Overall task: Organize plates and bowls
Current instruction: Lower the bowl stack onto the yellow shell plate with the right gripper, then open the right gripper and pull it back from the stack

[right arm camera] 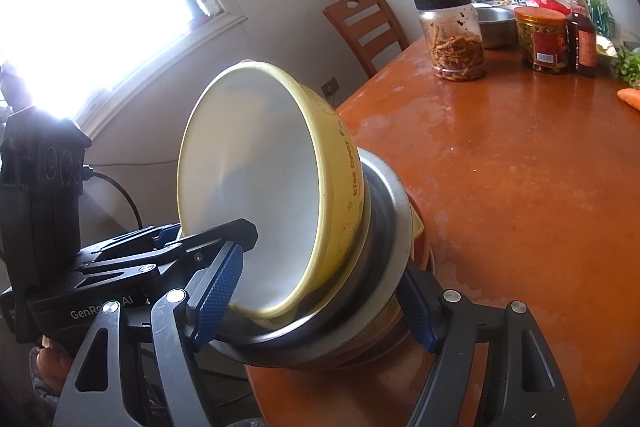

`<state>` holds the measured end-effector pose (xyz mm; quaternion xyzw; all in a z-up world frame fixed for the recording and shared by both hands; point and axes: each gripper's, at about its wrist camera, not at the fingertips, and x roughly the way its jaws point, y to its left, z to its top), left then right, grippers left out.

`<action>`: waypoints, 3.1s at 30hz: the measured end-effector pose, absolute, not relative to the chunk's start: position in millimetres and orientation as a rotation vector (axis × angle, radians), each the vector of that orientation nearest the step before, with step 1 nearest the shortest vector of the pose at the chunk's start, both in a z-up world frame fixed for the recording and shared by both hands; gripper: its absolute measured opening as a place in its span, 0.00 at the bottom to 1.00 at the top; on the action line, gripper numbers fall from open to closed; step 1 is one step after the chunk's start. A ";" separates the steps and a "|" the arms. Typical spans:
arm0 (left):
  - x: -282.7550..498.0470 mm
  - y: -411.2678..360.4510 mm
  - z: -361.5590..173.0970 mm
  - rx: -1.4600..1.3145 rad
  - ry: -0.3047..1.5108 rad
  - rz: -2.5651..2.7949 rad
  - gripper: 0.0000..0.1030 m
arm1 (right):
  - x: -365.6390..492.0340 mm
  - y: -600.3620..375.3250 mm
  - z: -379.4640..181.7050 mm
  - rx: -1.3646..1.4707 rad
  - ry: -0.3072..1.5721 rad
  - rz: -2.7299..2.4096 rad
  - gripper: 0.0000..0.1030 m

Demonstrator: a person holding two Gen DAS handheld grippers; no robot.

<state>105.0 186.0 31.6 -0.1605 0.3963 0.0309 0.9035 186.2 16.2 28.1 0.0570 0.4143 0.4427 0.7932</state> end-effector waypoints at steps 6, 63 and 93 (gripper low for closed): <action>106.0 186.3 29.6 -0.330 0.825 0.068 0.50 | 187.2 18.7 26.1 0.121 0.898 0.954 0.74; 103.8 179.4 22.8 -0.332 0.818 0.065 0.50 | 188.4 4.6 30.8 0.087 0.817 0.868 0.74; 82.0 172.0 42.0 -0.264 0.779 0.127 0.62 | 171.0 -12.6 54.8 0.088 0.750 0.855 0.75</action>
